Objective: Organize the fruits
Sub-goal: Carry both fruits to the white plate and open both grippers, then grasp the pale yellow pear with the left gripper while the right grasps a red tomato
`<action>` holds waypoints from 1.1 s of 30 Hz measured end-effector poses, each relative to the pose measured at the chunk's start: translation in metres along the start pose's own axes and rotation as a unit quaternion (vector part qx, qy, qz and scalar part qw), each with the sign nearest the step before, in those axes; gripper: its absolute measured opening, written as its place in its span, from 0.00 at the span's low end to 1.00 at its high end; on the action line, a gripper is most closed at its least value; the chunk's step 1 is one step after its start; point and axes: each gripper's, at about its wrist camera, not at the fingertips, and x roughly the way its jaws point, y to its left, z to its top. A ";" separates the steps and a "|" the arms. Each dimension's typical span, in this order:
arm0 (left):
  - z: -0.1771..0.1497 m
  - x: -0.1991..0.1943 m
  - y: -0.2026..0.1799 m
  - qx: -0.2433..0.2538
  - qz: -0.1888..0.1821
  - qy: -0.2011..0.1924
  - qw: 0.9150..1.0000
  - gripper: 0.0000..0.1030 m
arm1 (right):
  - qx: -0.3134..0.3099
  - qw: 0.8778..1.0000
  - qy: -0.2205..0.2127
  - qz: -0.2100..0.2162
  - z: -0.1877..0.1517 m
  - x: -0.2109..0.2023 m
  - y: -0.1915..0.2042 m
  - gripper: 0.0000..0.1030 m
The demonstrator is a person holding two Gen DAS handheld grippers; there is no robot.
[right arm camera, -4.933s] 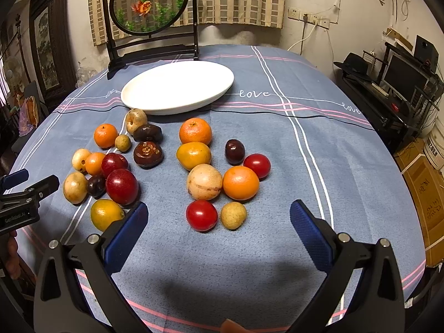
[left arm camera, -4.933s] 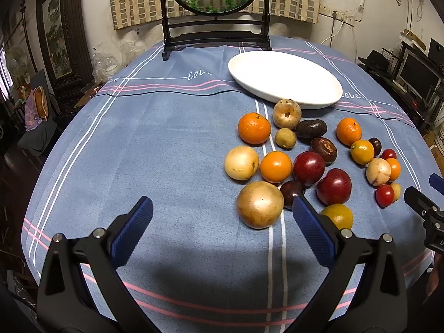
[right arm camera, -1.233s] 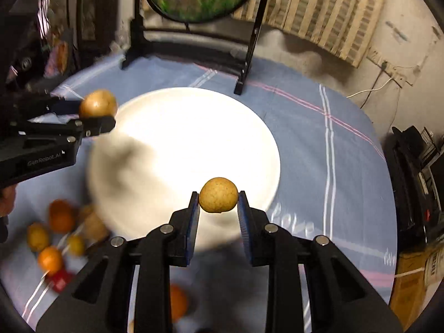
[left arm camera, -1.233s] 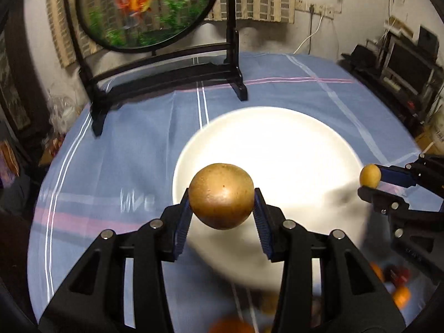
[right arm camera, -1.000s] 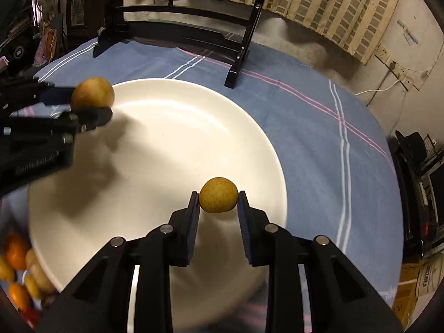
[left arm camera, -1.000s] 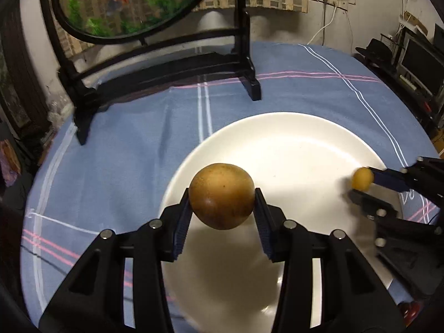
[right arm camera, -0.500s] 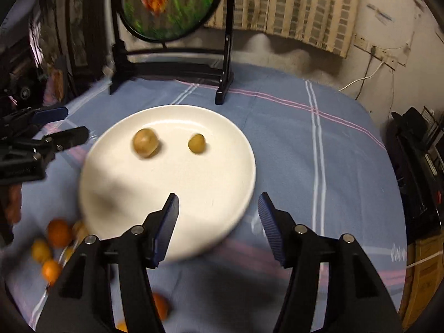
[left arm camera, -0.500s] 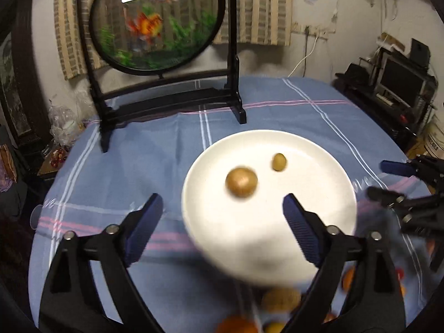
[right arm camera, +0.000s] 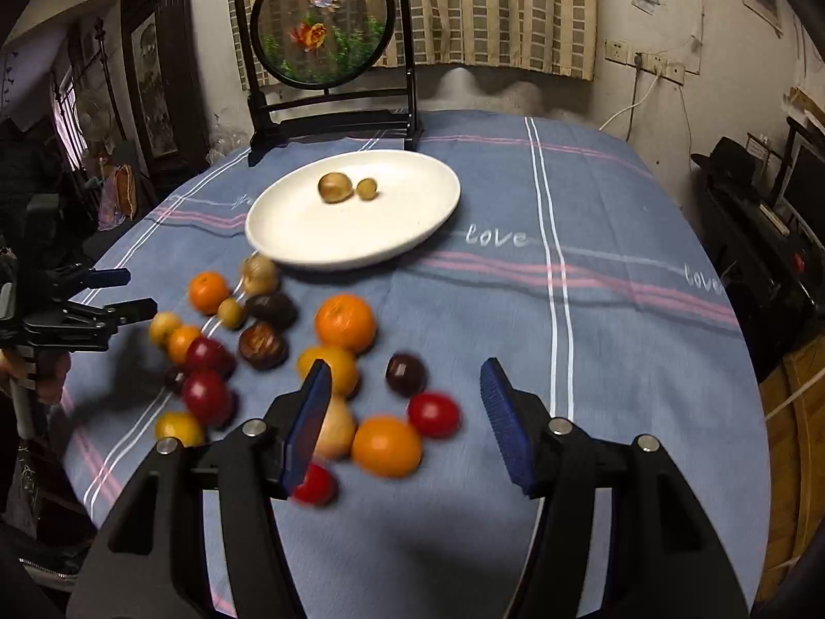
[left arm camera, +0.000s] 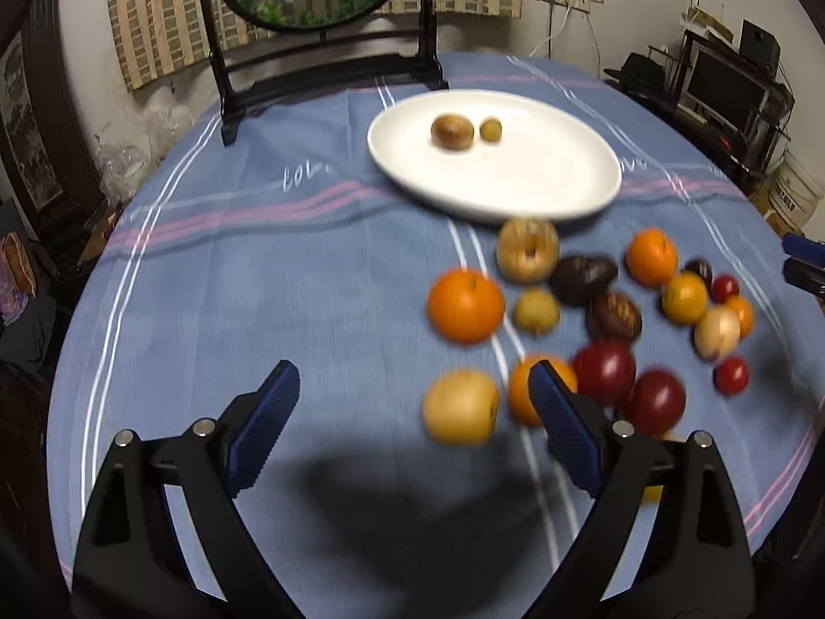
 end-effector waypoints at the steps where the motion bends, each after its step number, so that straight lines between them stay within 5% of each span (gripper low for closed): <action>1: -0.007 0.001 0.000 0.001 0.002 0.005 1.000 0.89 | 0.001 1.000 -0.001 0.001 -0.004 -0.003 0.002 0.59; 8: -0.028 0.004 -0.005 0.017 0.005 0.016 1.000 0.88 | -0.001 1.000 0.007 0.008 -0.030 -0.006 0.015 0.59; 12: -0.029 0.015 -0.008 0.019 -0.014 0.028 0.999 0.57 | 0.008 1.000 0.014 0.015 -0.036 -0.003 0.018 0.59; 21: -0.017 0.039 -0.014 0.012 -0.024 0.041 0.999 0.54 | 0.014 0.999 0.024 0.016 -0.040 0.000 0.018 0.59; 23: -0.014 0.041 -0.013 0.012 -0.038 0.037 0.999 0.47 | 0.012 0.999 0.033 0.015 -0.042 0.002 0.019 0.59; 24: -0.012 0.041 -0.014 0.014 -0.052 0.033 0.998 0.36 | 0.010 0.999 0.039 0.012 -0.043 0.005 0.021 0.59; 33: -0.014 0.034 -0.016 0.018 -0.048 0.012 0.999 0.35 | -0.030 0.995 0.092 0.008 -0.049 0.030 0.041 0.59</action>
